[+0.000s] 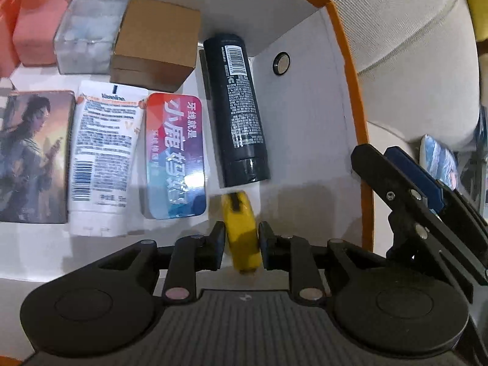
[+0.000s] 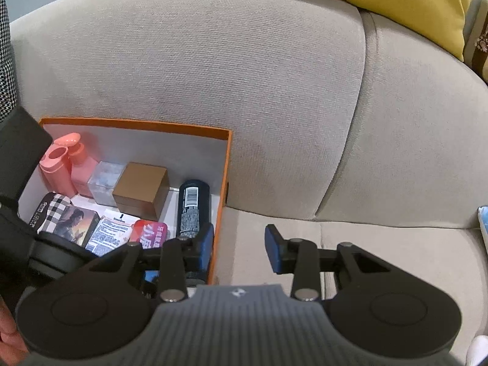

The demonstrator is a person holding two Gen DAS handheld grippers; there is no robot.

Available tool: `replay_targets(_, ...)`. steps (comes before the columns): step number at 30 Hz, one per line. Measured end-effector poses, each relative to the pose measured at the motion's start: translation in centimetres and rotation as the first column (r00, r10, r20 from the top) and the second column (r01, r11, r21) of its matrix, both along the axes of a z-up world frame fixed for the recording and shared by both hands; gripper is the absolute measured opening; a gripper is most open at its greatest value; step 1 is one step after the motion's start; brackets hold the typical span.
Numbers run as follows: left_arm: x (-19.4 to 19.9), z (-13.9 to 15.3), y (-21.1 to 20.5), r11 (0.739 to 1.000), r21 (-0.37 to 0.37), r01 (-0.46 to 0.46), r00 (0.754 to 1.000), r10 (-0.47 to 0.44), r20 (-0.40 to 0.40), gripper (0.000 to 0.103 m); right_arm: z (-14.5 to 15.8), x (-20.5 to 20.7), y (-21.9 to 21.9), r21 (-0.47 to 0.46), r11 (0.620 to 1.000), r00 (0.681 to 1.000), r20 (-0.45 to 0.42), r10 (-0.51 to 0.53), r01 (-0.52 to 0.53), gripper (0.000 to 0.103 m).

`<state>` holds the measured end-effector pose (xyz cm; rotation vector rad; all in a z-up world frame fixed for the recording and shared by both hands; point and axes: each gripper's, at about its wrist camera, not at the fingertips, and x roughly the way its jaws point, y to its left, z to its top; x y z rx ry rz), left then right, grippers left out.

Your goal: Organize rigid objects

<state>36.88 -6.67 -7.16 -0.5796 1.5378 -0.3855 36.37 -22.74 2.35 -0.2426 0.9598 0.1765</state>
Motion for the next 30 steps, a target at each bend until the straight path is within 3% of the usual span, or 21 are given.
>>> replay_targets(3,-0.3,1.5,0.6,0.999,0.039,0.011,0.998,-0.013,0.063,0.027,0.4,-0.6,0.1,-0.010,1.000,1.000,0.007,0.009,-0.009,0.039)
replay_targets(8,0.0,2.4,0.5,0.992,0.123,0.028,0.989,-0.046,0.143,0.014,1.1,-1.0,0.3,-0.009,1.000,1.000,0.012,0.010,-0.010,0.039)
replay_targets(13,0.7,1.3,-0.7,0.989,0.138,0.049,0.994,-0.061,0.088,0.011,1.4,-1.2,0.8,-0.016,1.000,1.000,0.015,0.026,-0.026,0.039)
replay_targets(19,0.4,0.4,-0.9,0.997,0.069,0.039,0.998,-0.042,0.044,0.010,1.0,-1.0,0.1,-0.007,1.000,1.000,-0.002,0.009,-0.009,0.038)
replay_targets(25,-1.4,4.5,1.4,0.992,0.107,0.064,0.974,-0.085,0.211,0.010,2.0,-1.7,0.3,-0.003,1.000,1.000,-0.004,0.027,-0.027,0.038)
replay_targets(30,-4.1,9.6,4.8,0.983,0.184,0.014,0.912,-0.088,0.400,0.011,4.0,-2.6,1.6,0.051,0.998,0.999,-0.011,0.044,-0.043,0.039)
